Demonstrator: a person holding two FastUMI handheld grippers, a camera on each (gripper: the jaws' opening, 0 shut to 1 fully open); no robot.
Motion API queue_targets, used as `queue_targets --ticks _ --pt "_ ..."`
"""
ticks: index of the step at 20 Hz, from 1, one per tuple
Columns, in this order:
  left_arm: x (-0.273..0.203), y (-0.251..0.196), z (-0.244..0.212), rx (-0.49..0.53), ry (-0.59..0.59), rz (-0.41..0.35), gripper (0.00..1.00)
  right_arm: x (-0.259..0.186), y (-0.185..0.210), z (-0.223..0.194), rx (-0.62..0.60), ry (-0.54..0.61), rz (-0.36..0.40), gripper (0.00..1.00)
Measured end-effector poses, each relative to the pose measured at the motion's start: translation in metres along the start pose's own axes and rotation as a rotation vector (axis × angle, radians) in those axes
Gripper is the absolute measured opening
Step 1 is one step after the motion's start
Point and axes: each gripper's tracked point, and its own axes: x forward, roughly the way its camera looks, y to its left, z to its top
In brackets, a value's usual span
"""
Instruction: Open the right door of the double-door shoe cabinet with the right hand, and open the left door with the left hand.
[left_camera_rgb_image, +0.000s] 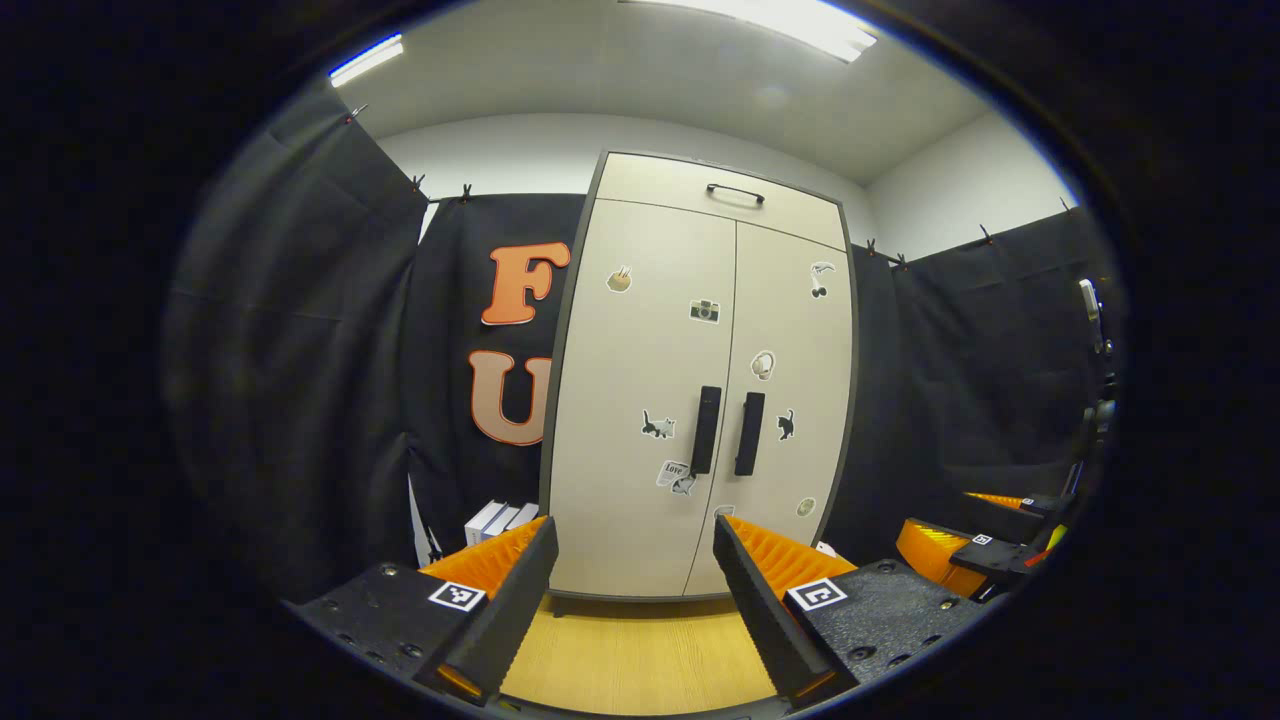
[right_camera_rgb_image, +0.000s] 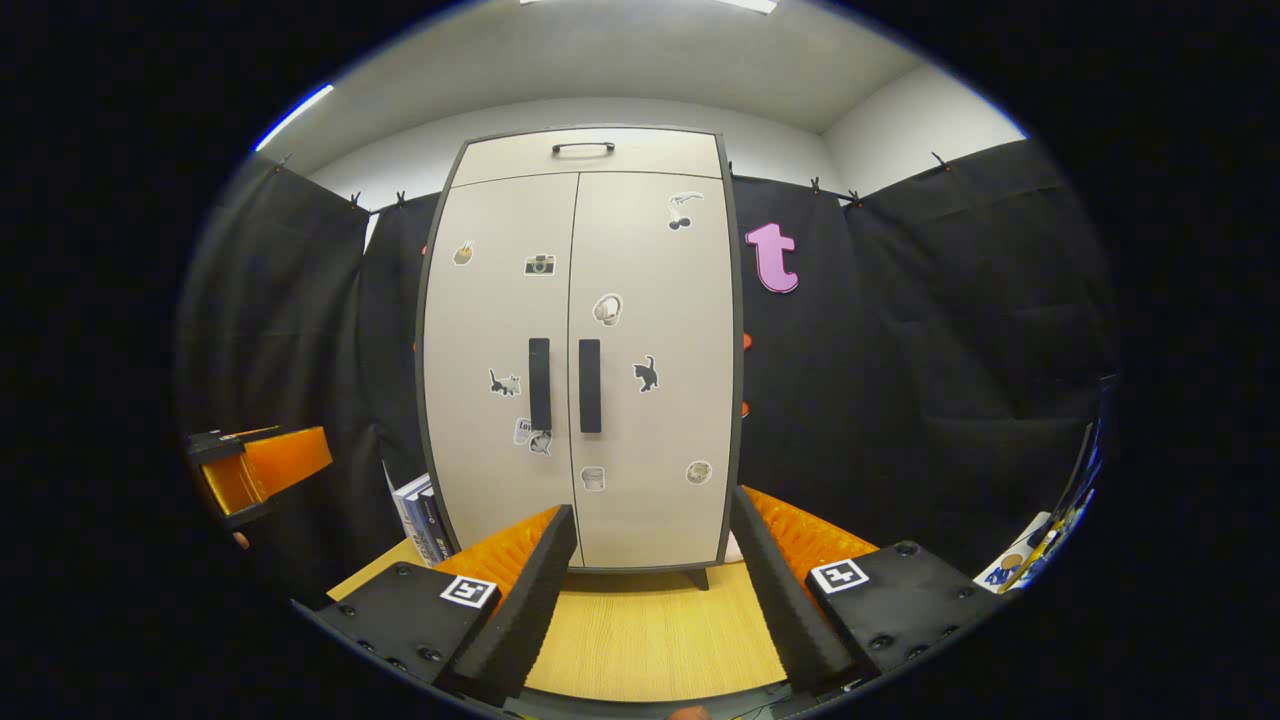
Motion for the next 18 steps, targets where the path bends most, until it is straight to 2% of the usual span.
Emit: queue_targets --ticks 5,8,13,14,15,16,17,18 --pt "0.006 0.009 -0.002 0.009 0.003 0.026 0.95 0.03 0.008 -0.001 -0.01 0.032 0.004 0.98" --pt "0.01 0.015 -0.003 0.015 0.005 0.04 0.92 0.054 0.015 0.007 -0.007 0.022 0.018 0.98" --pt "0.017 0.024 -0.002 0.028 0.002 0.068 0.95 0.101 0.024 0.026 -0.029 0.003 0.009 0.98" --pt "0.019 0.026 -0.002 0.028 0.003 0.075 0.95 0.111 0.028 0.029 -0.032 0.007 0.013 0.89" --pt "0.022 0.029 -0.003 0.027 0.006 0.08 0.92 0.123 0.034 0.031 -0.032 0.01 0.021 0.89" --pt "0.024 0.032 -0.004 0.026 0.009 0.087 0.95 0.134 0.037 0.035 -0.029 0.011 0.027 0.97" --pt "0.026 0.035 -0.004 0.027 0.007 0.098 0.92 0.146 0.04 0.04 -0.024 0.011 0.027 0.97" --pt "0.028 0.039 -0.003 0.029 0.004 0.107 0.95 0.158 0.042 0.044 -0.017 0.008 0.024 1.0"
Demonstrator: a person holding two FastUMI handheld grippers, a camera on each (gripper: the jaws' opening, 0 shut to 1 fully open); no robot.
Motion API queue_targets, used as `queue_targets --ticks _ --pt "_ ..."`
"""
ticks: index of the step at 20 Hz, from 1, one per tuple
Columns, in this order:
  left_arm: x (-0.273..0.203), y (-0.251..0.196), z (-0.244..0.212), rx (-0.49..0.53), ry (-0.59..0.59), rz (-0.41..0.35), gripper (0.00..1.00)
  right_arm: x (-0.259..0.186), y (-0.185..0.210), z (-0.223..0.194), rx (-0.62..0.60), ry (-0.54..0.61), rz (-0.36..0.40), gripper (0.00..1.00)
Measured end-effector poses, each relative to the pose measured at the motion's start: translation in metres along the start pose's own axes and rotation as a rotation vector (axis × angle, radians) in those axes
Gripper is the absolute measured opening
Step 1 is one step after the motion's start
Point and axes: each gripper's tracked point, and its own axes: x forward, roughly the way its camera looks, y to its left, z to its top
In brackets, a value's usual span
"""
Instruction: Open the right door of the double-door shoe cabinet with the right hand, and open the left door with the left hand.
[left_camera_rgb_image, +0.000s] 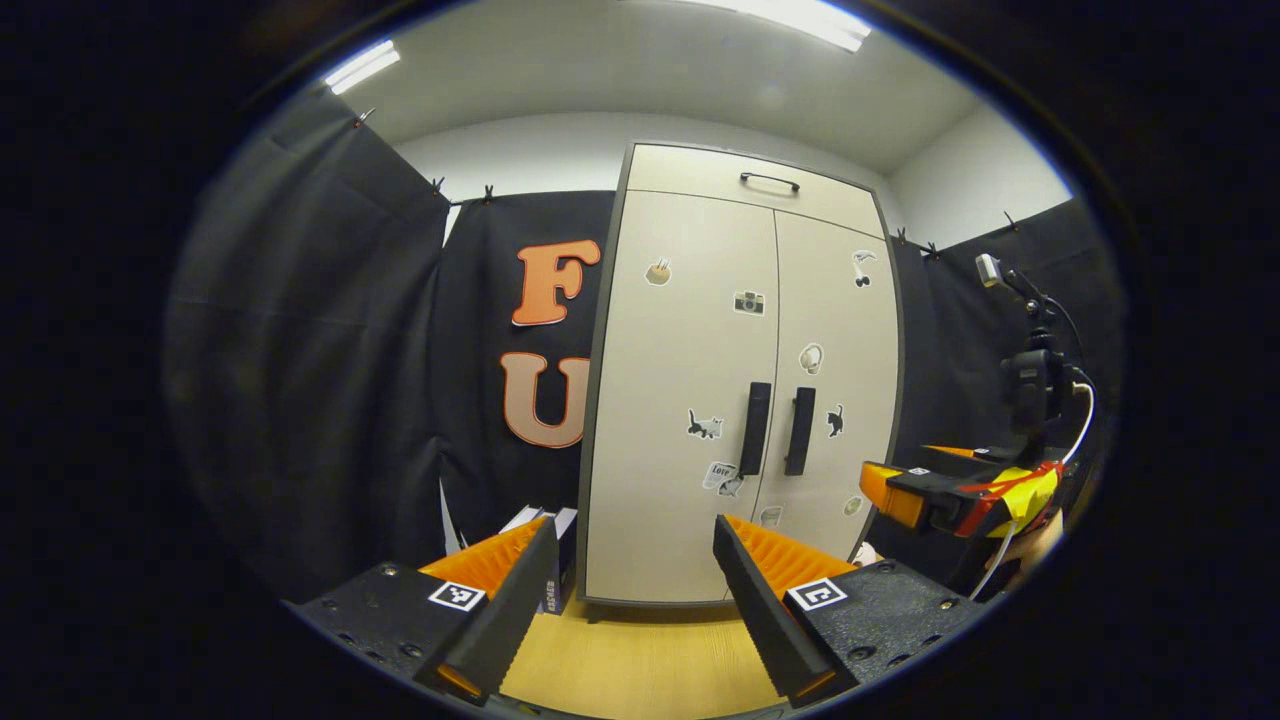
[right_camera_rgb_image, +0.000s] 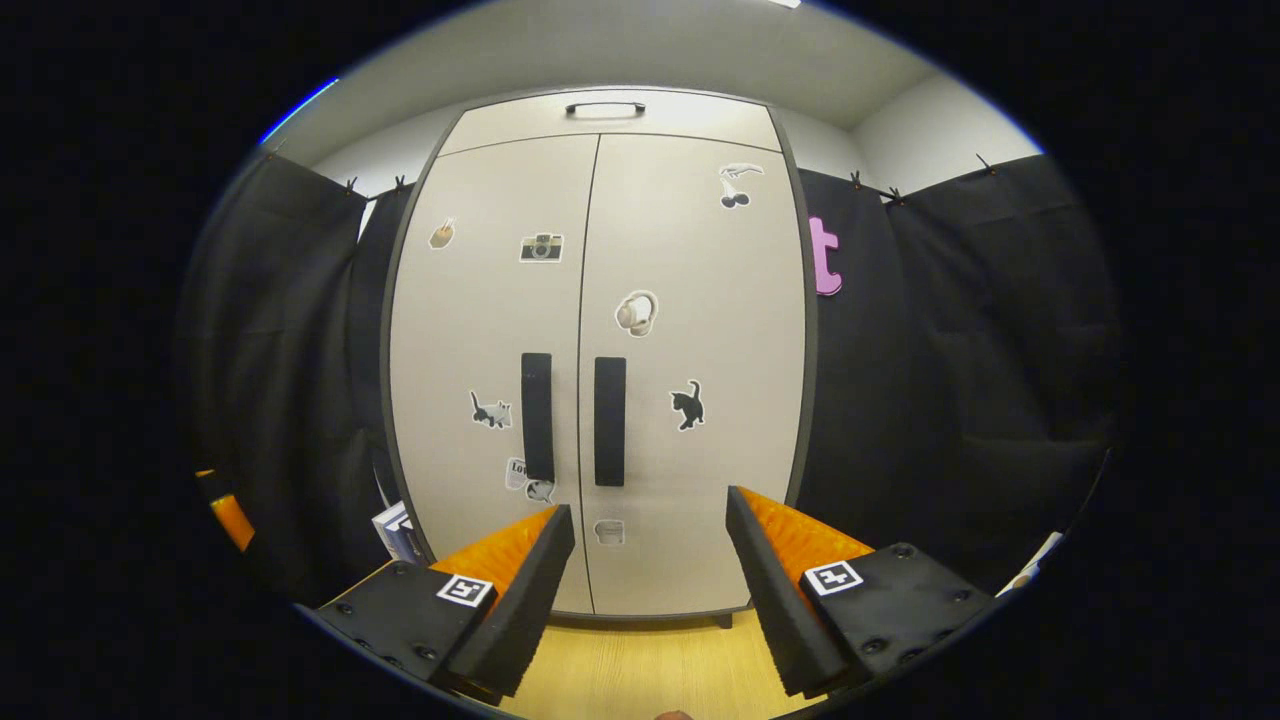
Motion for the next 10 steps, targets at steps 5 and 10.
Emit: queue_targets --ticks 5,10 --pt "0.018 0.006 -0.005 0.005 0.014 0.015 0.95 0.062 0.013 0.015 -0.042 -0.007 -0.017 0.98" --pt "0.036 0.009 -0.005 -0.008 0.013 0.019 0.94 0.115 0.024 0.015 -0.021 0.033 -0.018 0.97"
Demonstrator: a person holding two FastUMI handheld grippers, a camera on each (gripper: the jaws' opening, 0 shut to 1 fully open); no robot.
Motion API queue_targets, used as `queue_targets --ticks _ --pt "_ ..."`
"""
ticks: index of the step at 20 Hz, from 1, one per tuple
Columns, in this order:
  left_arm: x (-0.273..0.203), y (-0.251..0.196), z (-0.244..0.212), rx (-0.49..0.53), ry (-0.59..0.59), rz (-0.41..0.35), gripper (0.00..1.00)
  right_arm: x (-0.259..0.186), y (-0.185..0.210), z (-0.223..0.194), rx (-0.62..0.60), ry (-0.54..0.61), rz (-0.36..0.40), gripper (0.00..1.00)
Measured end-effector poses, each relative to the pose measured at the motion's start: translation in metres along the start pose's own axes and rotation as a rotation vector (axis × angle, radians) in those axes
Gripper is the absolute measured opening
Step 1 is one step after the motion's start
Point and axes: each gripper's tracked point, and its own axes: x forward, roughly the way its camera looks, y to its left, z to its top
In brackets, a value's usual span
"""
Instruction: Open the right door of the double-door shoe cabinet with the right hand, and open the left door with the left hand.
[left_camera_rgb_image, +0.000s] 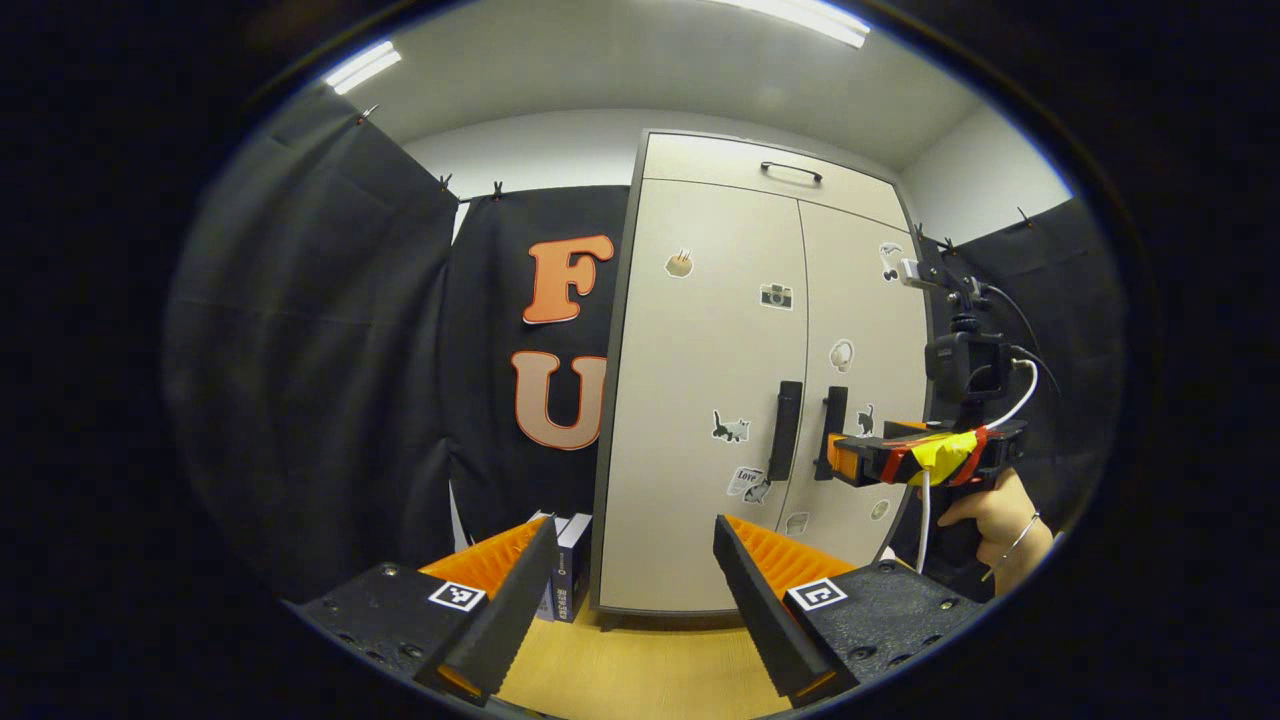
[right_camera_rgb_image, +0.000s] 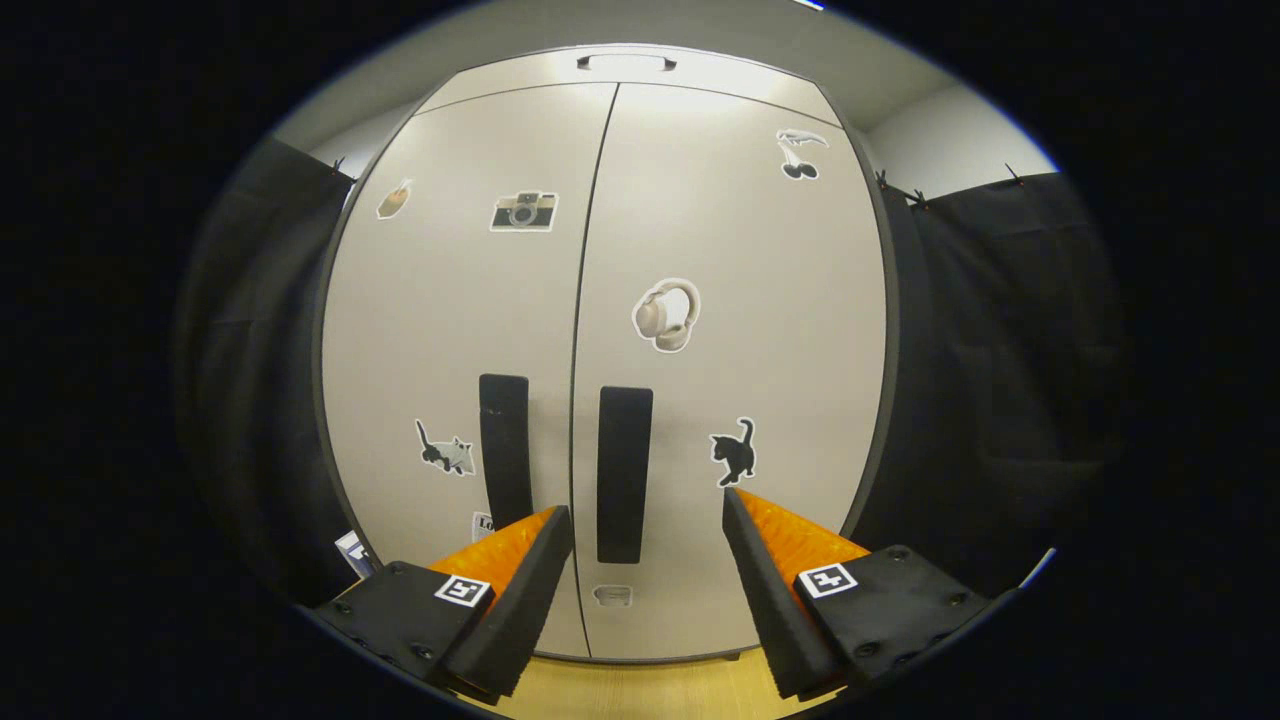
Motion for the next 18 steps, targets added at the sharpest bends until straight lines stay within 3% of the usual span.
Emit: queue_targets --ticks 1,2,3,6,7,8,10,11,12,13,15,16,17,18 --pt "0.003 -0.001 0.0 0.001 0.001 -0.007 0.97 0.011 -0.001 0.001 0.011 0.006 -0.002 0.94" --pt "0.006 0.0 0.0 0.008 0.004 -0.004 0.97 0.018 -0.002 0.0 0.016 0.014 -0.005 0.84" --pt "0.009 0.001 -0.001 0.014 0.006 0.001 0.95 0.026 -0.003 -0.001 0.019 0.025 -0.008 0.8" --pt "0.012 0.001 -0.003 0.003 0.013 0.004 0.97 0.04 0.003 -0.003 0.025 0.047 0.013 0.8" --pt "0.014 0.001 -0.004 -0.002 0.018 0.006 0.92 0.043 0.005 -0.004 0.022 0.05 0.017 0.79" --pt "0.016 0.002 -0.006 -0.004 0.021 0.009 0.95 0.045 0.007 -0.006 0.016 0.057 0.021 0.7" --pt "0.019 0.002 -0.007 -0.002 0.024 0.014 0.97 0.048 0.011 -0.009 0.016 0.067 0.038 0.72" --pt "0.022 0.003 -0.009 0.0 0.028 0.019 0.95 0.054 0.013 -0.012 0.019 0.077 0.042 0.62" --pt "0.025 0.004 -0.009 0.0 0.033 0.025 0.97 0.053 0.013 -0.013 0.02 0.08 0.039 0.43" --pt "0.028 0.004 -0.011 0.001 0.039 0.031 0.92 0.055 0.014 -0.016 0.02 0.09 0.04 0.42" --pt "0.032 0.005 -0.01 0.002 0.048 0.041 0.97 0.058 0.016 -0.025 0.027 0.127 0.052 0.44" --pt "0.034 0.006 -0.009 0.002 0.05 0.046 0.95 0.061 0.016 -0.022 0.036 0.112 0.046 0.49" --pt "0.034 0.007 -0.008 0.004 0.051 0.051 0.97 0.055 0.015 -0.023 0.037 0.123 0.048 0.39" --pt "0.035 0.007 -0.006 0.006 0.051 0.056 0.95 0.058 0.015 -0.022 0.031 0.117 0.047 0.46"
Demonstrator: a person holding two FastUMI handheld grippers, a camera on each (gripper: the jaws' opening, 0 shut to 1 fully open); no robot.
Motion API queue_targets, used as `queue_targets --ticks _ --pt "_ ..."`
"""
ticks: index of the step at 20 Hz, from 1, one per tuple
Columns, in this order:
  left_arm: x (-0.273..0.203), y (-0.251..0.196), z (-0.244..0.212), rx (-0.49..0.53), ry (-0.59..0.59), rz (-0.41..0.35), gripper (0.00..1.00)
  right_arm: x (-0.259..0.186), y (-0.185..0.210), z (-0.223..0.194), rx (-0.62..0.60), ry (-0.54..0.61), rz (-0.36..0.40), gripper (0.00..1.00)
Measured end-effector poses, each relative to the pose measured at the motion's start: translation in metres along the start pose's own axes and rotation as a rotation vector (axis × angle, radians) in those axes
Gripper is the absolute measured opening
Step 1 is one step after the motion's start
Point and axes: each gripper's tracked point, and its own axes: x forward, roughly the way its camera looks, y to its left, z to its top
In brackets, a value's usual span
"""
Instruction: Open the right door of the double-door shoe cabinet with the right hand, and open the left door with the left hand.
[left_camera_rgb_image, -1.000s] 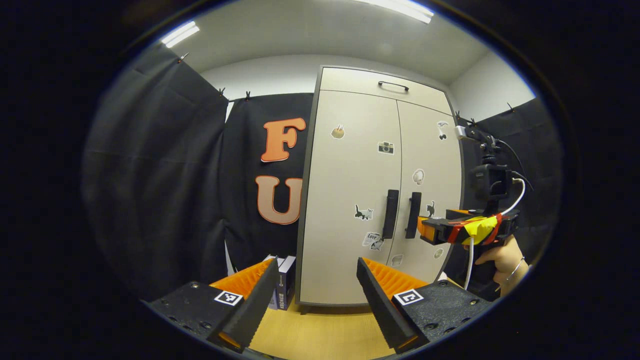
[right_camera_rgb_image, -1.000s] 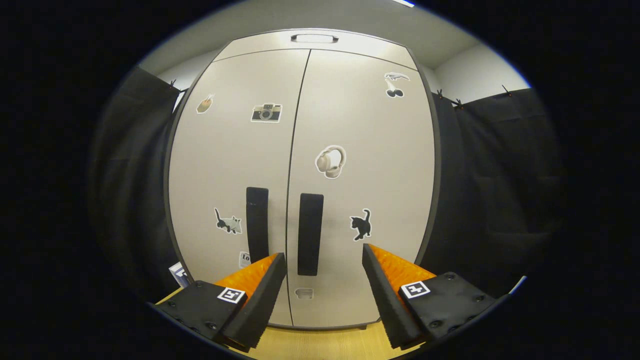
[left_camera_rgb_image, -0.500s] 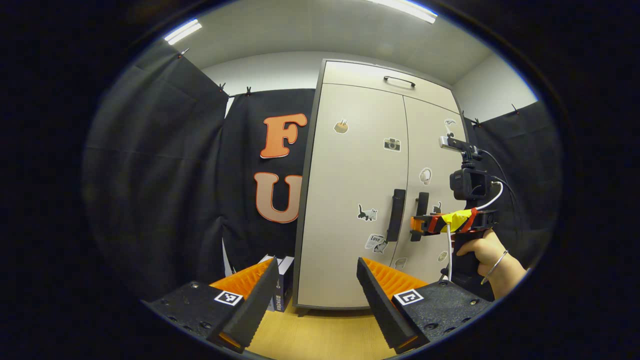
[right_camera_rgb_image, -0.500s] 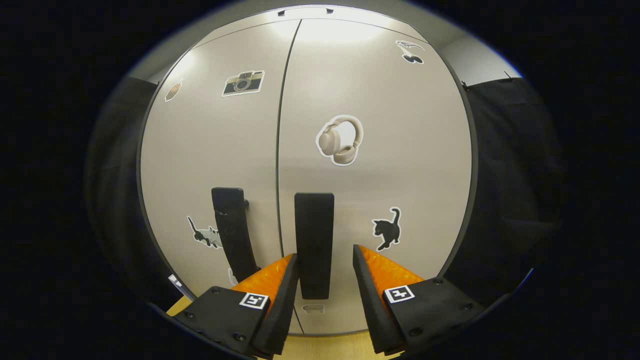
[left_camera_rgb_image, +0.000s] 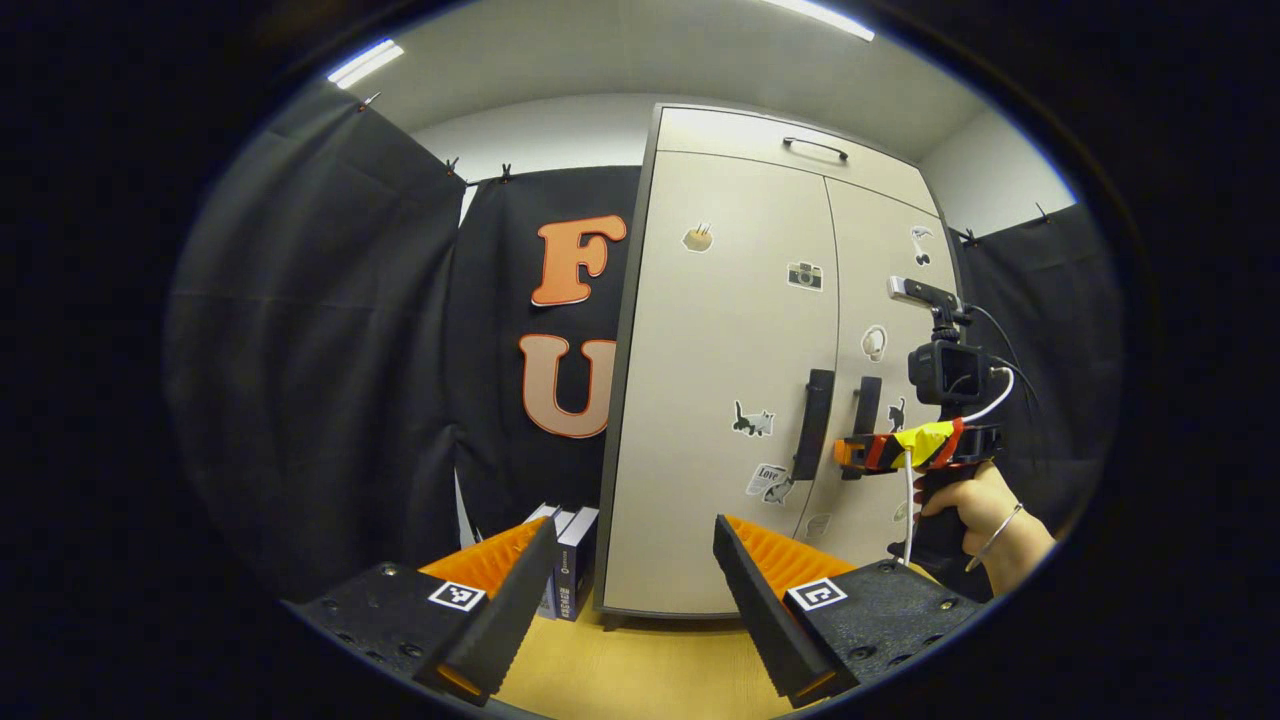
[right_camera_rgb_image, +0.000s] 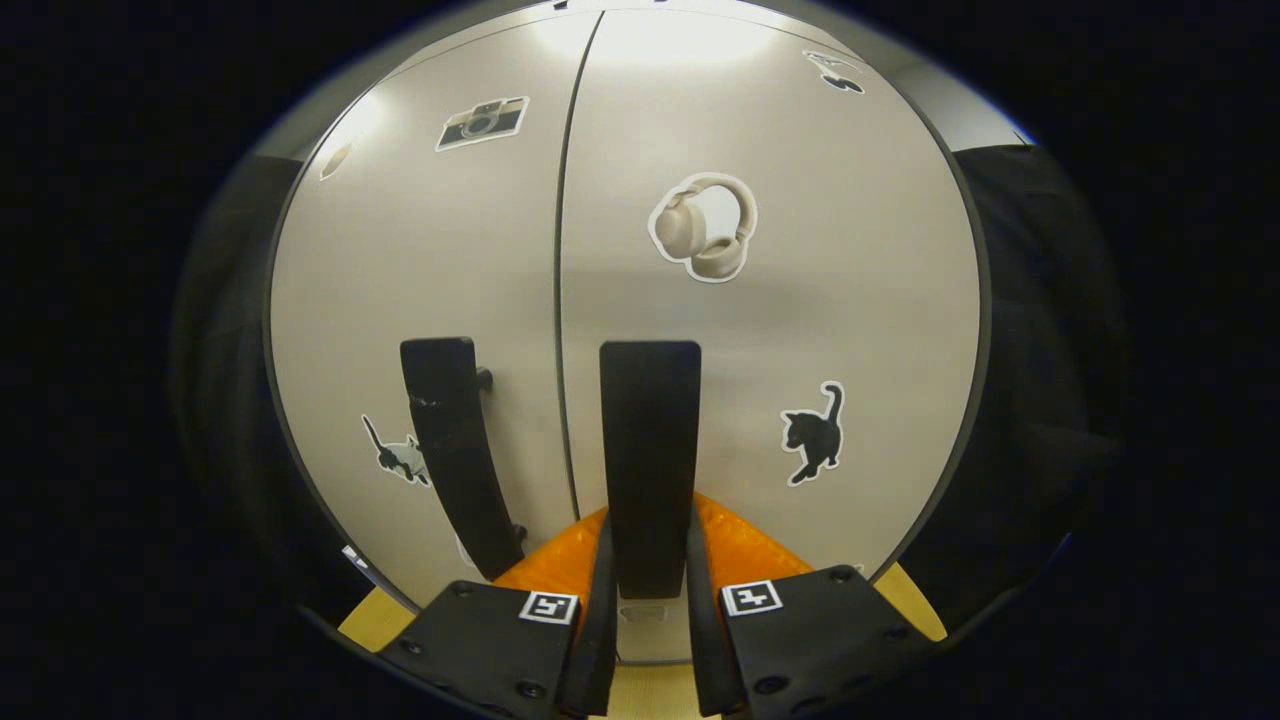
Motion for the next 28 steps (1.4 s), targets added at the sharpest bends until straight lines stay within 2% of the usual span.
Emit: queue_targets --ticks 2,5,6,10,14,19,23,28 --pt "0.002 -0.002 0.003 0.006 0.001 0.003 0.95 0.0 0.0 -0.001 -0.009 0.004 0.003 0.33" --pt "0.003 -0.006 0.008 0.009 -0.001 0.005 0.97 -0.003 0.0 -0.003 -0.016 -0.001 0.0 0.33" --pt "0.003 -0.006 0.008 0.008 0.002 0.006 0.95 -0.001 -0.001 -0.002 -0.02 -0.004 0.0 0.25" --pt "0.003 -0.012 0.009 0.013 0.02 -0.007 0.97 -0.007 -0.002 -0.004 -0.031 -0.008 0.004 0.26" --pt "0.005 -0.018 0.007 0.016 0.021 -0.024 0.94 -0.023 -0.005 -0.004 -0.05 -0.03 0.019 0.26" --pt "-0.007 -0.028 0.012 -0.007 -0.008 0.001 0.95 -0.039 -0.01 -0.004 -0.079 -0.026 0.079 0.26" --pt "-0.016 -0.035 0.024 0.003 -0.036 0.035 0.95 -0.051 -0.017 -0.004 -0.12 -0.05 0.084 0.26" --pt "-0.033 -0.054 0.028 -0.007 -0.051 0.035 0.97 -0.071 -0.029 -0.005 -0.113 -0.05 0.128 0.25"
